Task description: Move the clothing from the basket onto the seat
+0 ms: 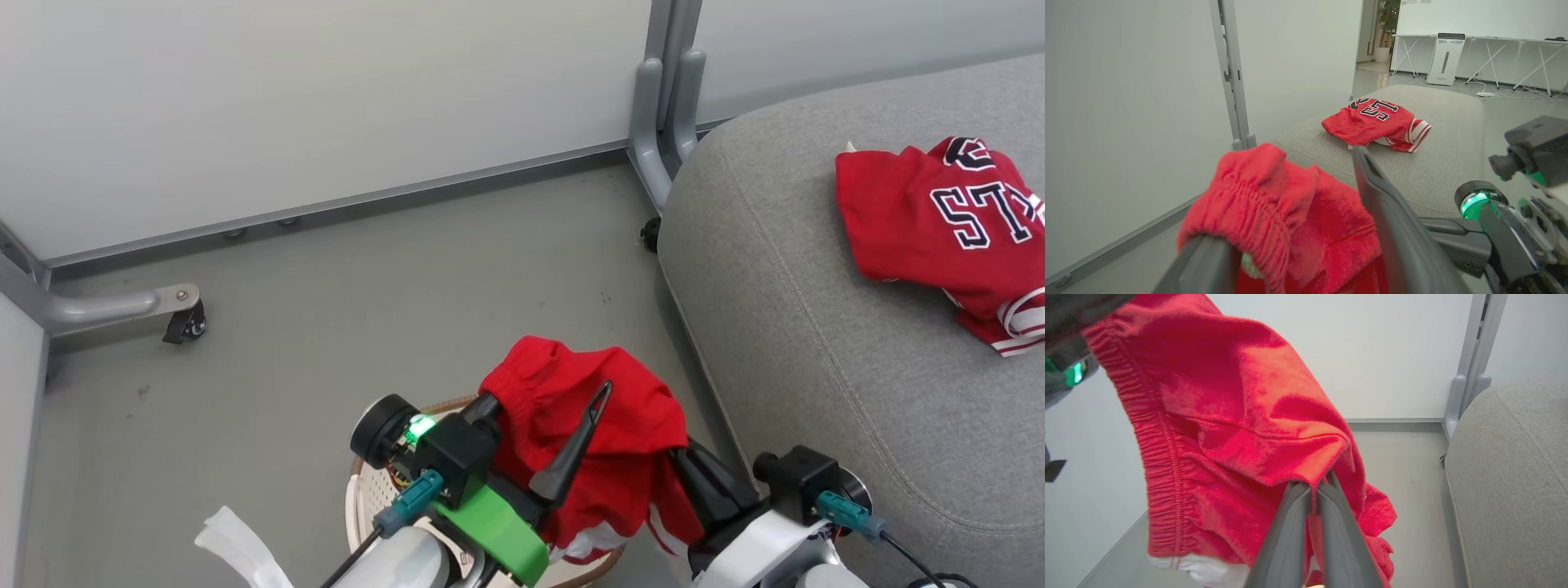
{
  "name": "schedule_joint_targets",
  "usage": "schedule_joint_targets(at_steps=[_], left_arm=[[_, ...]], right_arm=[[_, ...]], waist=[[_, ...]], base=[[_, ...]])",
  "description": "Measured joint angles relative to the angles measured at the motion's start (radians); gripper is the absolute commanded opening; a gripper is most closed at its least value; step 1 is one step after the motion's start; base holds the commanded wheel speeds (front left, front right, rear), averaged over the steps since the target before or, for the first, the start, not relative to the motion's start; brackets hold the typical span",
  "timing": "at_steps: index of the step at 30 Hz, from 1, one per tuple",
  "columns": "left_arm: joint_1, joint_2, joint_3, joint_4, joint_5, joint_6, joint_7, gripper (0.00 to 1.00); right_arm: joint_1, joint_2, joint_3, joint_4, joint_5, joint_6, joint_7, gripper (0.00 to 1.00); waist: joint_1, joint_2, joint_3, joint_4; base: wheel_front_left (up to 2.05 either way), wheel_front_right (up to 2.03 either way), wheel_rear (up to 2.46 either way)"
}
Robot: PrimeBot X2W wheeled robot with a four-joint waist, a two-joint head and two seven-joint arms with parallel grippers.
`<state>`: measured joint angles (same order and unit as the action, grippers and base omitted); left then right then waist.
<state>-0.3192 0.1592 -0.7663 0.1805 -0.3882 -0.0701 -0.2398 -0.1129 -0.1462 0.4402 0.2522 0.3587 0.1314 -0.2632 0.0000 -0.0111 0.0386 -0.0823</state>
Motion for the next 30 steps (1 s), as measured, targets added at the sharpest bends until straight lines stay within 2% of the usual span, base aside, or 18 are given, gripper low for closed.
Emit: schedule_joint_targets(at_steps=[12,21,30], left_arm=[[0.020,-0.002,0.002,0.068,0.005,-0.031,-0.021,1.00],[0.047,-0.006,0.056,0.052,0.032,-0.037,-0.023,1.00],[0.081,0.012,0.123,0.030,0.082,-0.043,-0.023,1.00]], right_arm=[[-0.002,0.014,-0.097,-0.108,0.047,0.000,0.000,0.00],[-0.026,0.018,-0.155,-0.220,0.046,0.000,0.000,0.00],[-0.047,0.008,-0.200,-0.318,0.036,0.000,0.000,0.00]], waist=[[0.0000,0.0000,0.013,-0.022],[0.0000,0.0000,0.035,-0.052],[0.0000,0.0000,0.065,-0.113]], base=[[0.00,0.00,0.00],[0.00,0.00,0.00],[0.00,0.00,0.00]])
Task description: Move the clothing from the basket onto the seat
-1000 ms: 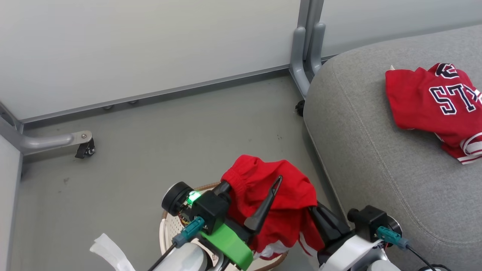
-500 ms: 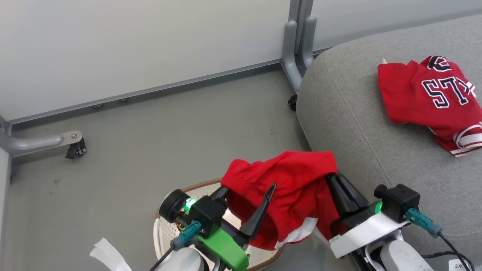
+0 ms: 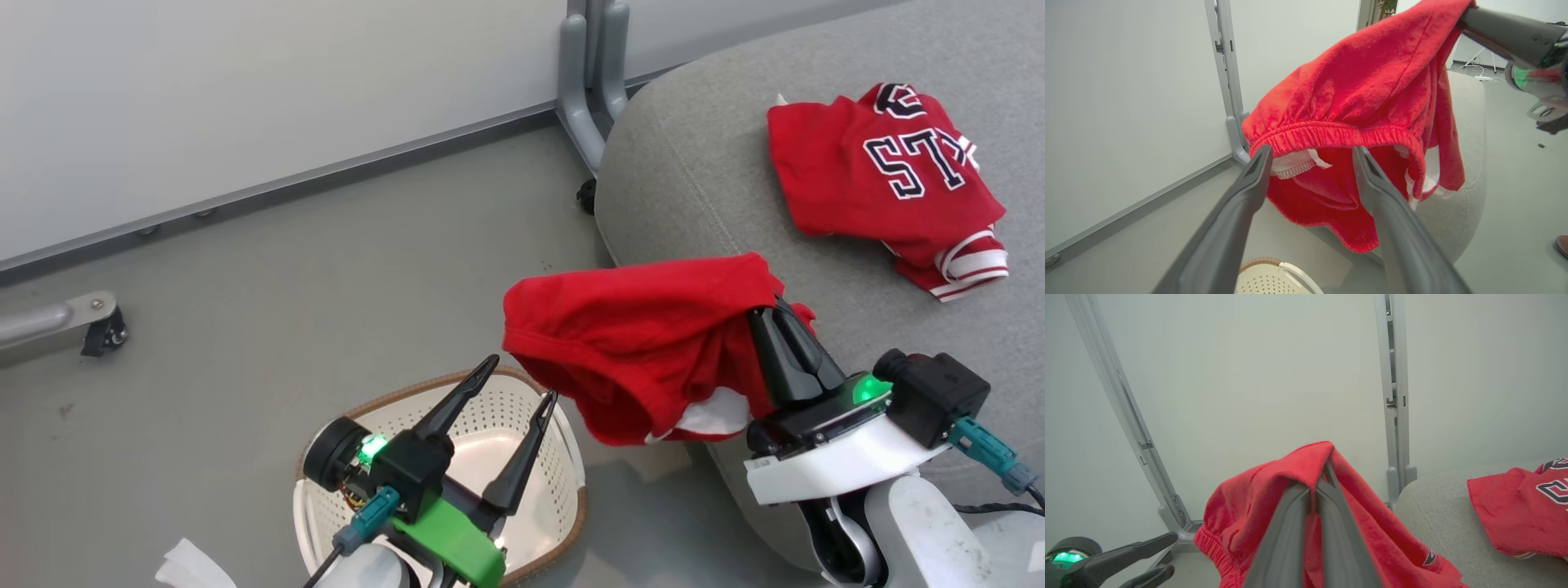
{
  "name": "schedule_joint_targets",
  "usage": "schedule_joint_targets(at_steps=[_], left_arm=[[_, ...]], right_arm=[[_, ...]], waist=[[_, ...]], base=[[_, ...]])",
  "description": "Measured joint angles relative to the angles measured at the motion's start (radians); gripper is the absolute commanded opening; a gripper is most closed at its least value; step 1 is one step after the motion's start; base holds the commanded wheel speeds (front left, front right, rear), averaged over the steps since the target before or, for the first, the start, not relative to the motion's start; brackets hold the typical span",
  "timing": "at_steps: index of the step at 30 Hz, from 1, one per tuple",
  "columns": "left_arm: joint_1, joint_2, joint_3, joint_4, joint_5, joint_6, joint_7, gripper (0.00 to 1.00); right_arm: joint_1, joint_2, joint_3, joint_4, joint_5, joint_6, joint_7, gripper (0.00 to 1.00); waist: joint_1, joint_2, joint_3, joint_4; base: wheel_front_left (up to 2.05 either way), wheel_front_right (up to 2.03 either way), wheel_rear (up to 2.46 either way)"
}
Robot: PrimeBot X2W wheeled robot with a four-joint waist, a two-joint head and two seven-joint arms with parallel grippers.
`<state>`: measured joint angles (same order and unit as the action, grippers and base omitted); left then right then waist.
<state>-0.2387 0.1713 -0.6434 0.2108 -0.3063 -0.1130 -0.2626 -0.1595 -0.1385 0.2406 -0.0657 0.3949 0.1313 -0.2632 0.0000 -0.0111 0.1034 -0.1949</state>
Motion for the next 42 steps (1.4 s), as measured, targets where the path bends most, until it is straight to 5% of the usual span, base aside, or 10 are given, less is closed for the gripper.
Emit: schedule_joint_targets(at_steps=[15,24,30,42], left_arm=[[-0.007,0.030,0.022,-0.007,0.056,-0.011,0.000,1.00],[-0.076,0.041,-0.053,0.015,0.051,-0.015,-0.001,1.00],[-0.167,0.063,-0.167,0.028,-0.024,-0.016,-0.001,1.00],[-0.208,0.176,-0.198,-0.104,-0.063,-0.015,0.027,1.00]], right_arm=[[0.039,0.026,-0.070,-0.071,-0.012,0.000,0.000,0.00],[0.123,0.060,-0.157,-0.115,-0.022,0.000,0.000,0.00],[0.182,0.082,-0.216,-0.158,-0.038,0.000,0.000,0.00],[0.091,0.087,-0.181,-0.200,-0.022,0.000,0.000,0.00]], waist=[[0.0000,0.0000,0.065,-0.178],[0.0000,0.0000,0.103,-0.325],[0.0000,0.0000,0.159,-0.361],[0.0000,0.0000,0.265,-0.376]], base=[[0.00,0.00,0.00],[0.00,0.00,0.00],[0.13,0.13,0.13],[0.11,0.11,0.11]])
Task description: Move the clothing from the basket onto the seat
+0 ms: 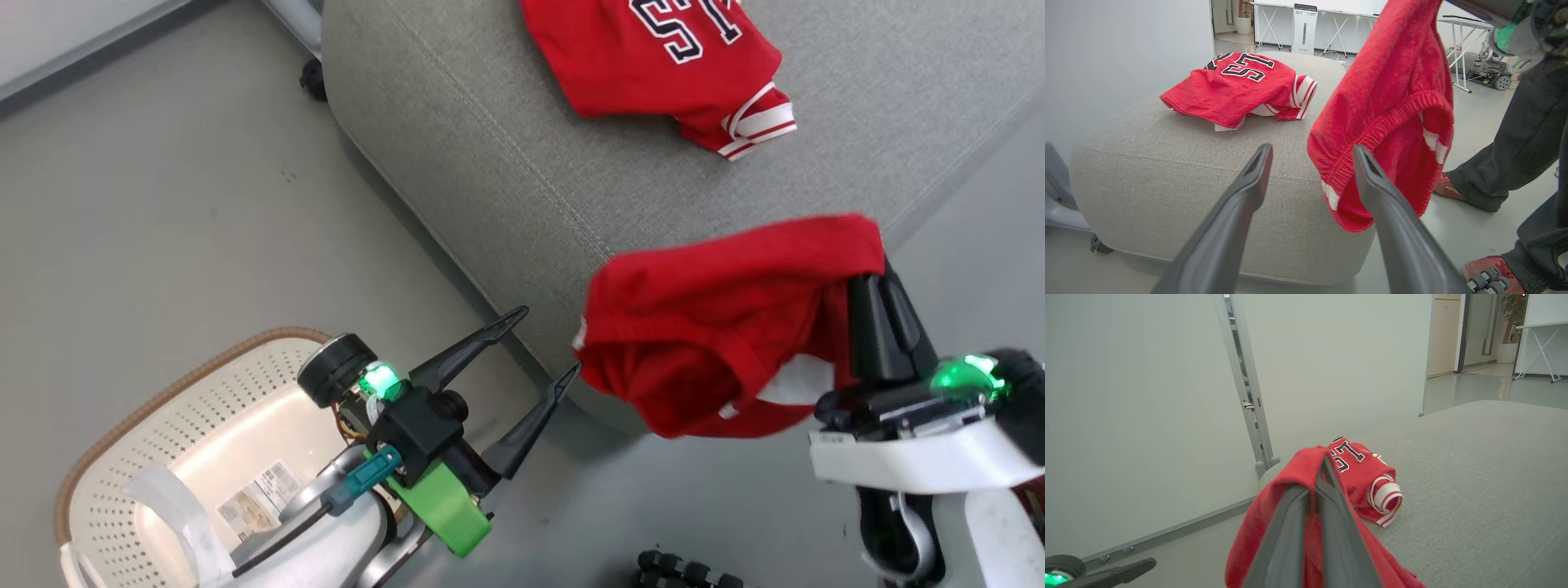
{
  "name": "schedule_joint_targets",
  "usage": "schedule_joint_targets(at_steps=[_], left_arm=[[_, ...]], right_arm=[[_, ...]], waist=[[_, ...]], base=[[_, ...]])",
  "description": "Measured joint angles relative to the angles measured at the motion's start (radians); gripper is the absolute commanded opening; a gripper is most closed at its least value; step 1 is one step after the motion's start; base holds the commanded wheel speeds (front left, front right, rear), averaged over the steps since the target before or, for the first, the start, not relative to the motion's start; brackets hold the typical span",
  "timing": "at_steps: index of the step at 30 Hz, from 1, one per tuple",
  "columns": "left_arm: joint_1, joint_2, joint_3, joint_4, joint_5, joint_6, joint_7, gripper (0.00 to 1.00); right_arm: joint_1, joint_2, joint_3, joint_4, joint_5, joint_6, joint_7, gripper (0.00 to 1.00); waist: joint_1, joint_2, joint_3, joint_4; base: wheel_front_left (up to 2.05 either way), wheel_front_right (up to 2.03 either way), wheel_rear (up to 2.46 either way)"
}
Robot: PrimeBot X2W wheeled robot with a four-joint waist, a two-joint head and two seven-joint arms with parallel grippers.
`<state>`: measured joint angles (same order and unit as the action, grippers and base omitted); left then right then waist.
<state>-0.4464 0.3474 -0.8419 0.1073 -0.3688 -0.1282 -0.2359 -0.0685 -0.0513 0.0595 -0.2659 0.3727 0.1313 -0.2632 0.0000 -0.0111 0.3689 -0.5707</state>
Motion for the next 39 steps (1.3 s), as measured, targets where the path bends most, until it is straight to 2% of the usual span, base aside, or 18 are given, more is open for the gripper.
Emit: schedule_joint_targets(at_steps=[3,5,10,15,17,19,23,28,34,35,36,39], left_arm=[[-0.017,0.034,0.003,-0.103,0.020,0.016,0.052,1.00],[-0.025,0.061,0.007,-0.186,0.035,0.031,0.091,1.00],[-0.056,0.091,0.009,-0.340,0.060,0.044,0.172,1.00],[-0.080,0.118,0.031,-0.425,0.073,0.058,0.203,1.00],[-0.084,0.127,0.040,-0.441,0.075,0.063,0.206,1.00],[-0.092,0.133,0.050,-0.453,0.076,0.067,0.205,1.00],[-0.104,0.139,0.060,-0.459,0.081,0.072,0.198,1.00],[-0.119,0.138,0.062,-0.451,0.083,0.073,0.184,1.00],[-0.119,0.128,0.057,-0.418,0.081,0.077,0.153,1.00],[-0.119,0.126,0.055,-0.411,0.081,0.079,0.148,1.00],[-0.117,0.123,0.055,-0.403,0.081,0.085,0.140,1.00],[-0.106,0.107,0.061,-0.379,0.080,0.104,0.106,1.00]], right_arm=[[-0.121,-0.018,0.000,-0.007,0.004,0.000,0.000,0.00],[-0.228,-0.068,-0.031,-0.008,0.006,0.000,0.000,0.00],[-0.470,-0.233,-0.208,0.017,-0.011,0.000,0.000,0.00],[-0.692,-0.414,-0.348,0.144,0.018,0.000,0.000,0.00],[-0.746,-0.473,-0.356,0.212,0.014,0.000,0.000,0.00],[-0.787,-0.503,-0.340,0.292,0.016,0.000,-0.001,0.00],[-0.807,-0.500,-0.298,0.423,0.012,0.000,-0.001,0.00],[-0.800,-0.405,-0.279,0.550,0.011,0.000,-0.001,0.00],[-0.750,-0.328,-0.264,0.621,0.007,0.000,-0.001,0.00],[-0.737,-0.317,-0.278,0.625,0.001,0.000,-0.001,0.86],[-0.722,-0.305,-0.307,0.621,-0.014,0.000,-0.001,1.00],[-0.661,-0.267,-0.354,0.589,-0.056,0.000,-0.001,1.00]], waist=[[0.0000,0.0000,0.047,0.001],[0.0000,0.0000,0.087,0.003],[0.0001,0.0000,0.188,0.027],[0.0002,0.0000,0.276,0.081],[0.0002,0.0000,0.304,0.107],[0.0002,0.0000,0.334,0.137],[0.0002,0.0000,0.384,0.183],[0.0002,0.0000,0.435,0.238],[0.0002,0.0000,0.448,0.285],[0.0002,0.0000,0.443,0.289],[0.0002,0.0000,0.436,0.292],[0.0001,0.0000,0.409,0.298]], base=[[0.00,0.00,0.00],[0.00,0.00,0.00],[0.00,0.00,0.00],[0.00,0.00,0.00],[0.00,0.00,0.00],[0.00,0.00,0.00],[0.00,0.00,0.00],[0.00,0.00,0.00],[0.00,0.00,0.00],[0.00,0.00,0.00],[0.00,0.00,0.00],[0.00,0.00,0.00]])
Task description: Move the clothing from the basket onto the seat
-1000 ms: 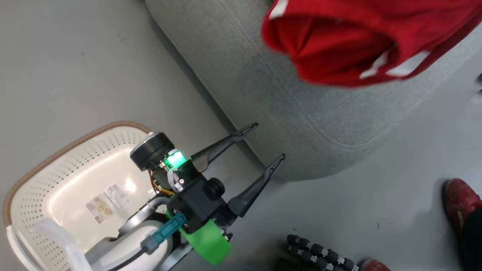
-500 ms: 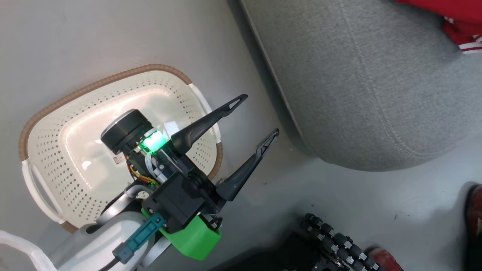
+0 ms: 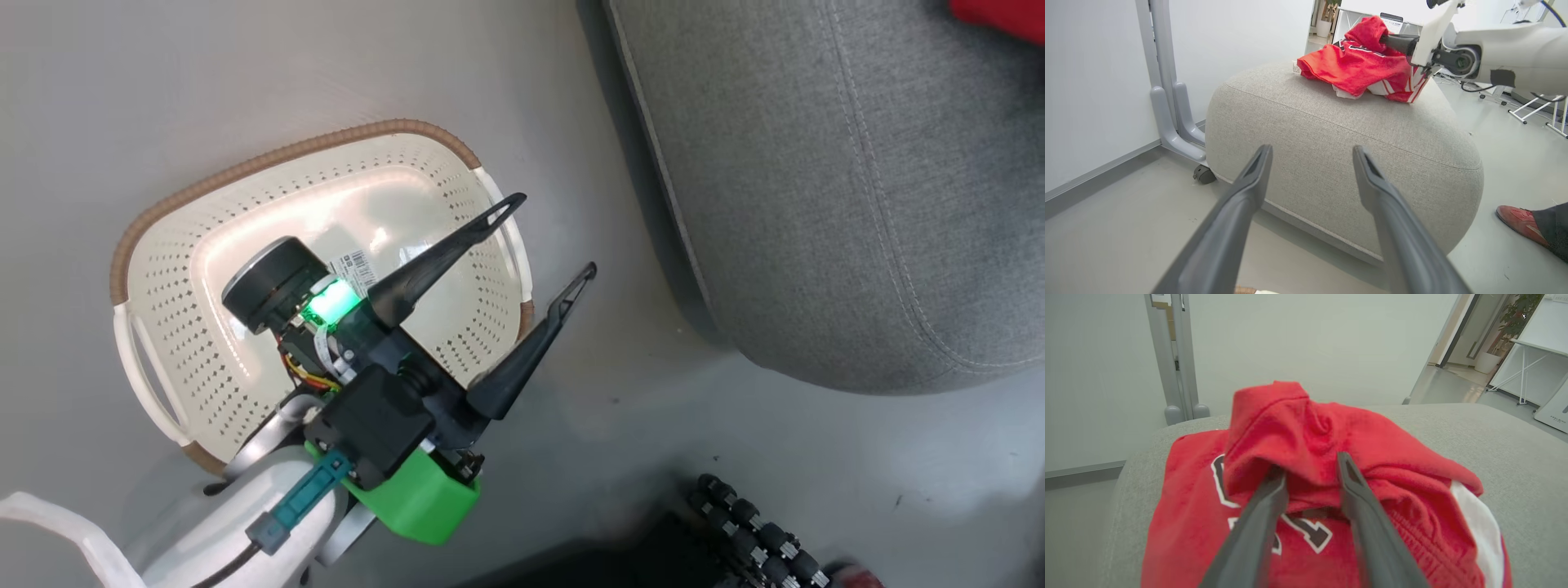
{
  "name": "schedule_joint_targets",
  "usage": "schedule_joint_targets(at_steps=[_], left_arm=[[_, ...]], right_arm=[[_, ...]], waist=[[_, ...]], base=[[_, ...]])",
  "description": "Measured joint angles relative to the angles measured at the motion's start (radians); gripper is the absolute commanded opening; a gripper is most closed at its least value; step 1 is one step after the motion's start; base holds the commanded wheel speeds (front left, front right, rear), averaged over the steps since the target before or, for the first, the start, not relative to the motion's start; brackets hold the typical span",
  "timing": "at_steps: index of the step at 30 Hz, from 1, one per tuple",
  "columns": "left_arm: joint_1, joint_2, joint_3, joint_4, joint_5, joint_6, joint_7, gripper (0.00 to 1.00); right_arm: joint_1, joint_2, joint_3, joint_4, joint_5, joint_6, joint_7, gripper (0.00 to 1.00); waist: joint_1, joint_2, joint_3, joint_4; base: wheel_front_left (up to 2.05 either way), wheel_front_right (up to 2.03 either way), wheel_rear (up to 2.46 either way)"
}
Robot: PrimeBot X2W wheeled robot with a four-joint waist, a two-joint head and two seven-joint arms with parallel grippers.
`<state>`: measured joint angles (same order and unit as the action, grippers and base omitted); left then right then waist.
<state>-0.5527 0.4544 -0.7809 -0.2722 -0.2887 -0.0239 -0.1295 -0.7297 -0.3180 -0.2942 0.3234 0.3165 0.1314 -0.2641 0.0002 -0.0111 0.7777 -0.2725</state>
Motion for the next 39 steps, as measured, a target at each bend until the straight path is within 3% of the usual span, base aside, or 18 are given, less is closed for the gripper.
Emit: schedule_joint_targets(at_steps=[8,17,29,34,39], left_arm=[[0.077,-0.049,0.023,0.116,-0.058,0.043,-0.092,1.00],[0.215,-0.191,0.134,0.275,-0.138,0.075,-0.132,1.00],[0.437,-0.367,0.409,0.388,-0.075,-0.016,-0.133,1.00],[0.536,-0.387,0.527,0.468,-0.064,-0.053,-0.134,1.00],[0.599,-0.398,0.621,0.472,-0.040,-0.076,-0.134,1.00]], right_arm=[[0.267,0.081,0.026,-0.172,-0.082,0.000,0.000,1.00],[0.525,0.125,0.249,-0.208,-0.082,0.000,0.000,1.00],[0.655,0.207,0.429,-0.139,-0.090,0.000,0.000,1.00],[0.710,0.227,0.481,-0.140,-0.089,0.000,0.000,1.00],[0.747,0.238,0.448,-0.173,-0.098,0.000,0.000,1.00]], waist=[[-0.0001,0.0000,-0.113,0.017],[-0.0002,0.0000,-0.287,0.072],[-0.0002,0.0000,-0.525,0.213],[-0.0002,0.0000,-0.622,0.279],[-0.0002,0.0000,-0.701,0.336]], base=[[0.00,0.00,0.00],[0.00,0.00,0.00],[0.00,0.00,0.00],[0.00,0.00,0.00],[0.00,0.00,0.00]])
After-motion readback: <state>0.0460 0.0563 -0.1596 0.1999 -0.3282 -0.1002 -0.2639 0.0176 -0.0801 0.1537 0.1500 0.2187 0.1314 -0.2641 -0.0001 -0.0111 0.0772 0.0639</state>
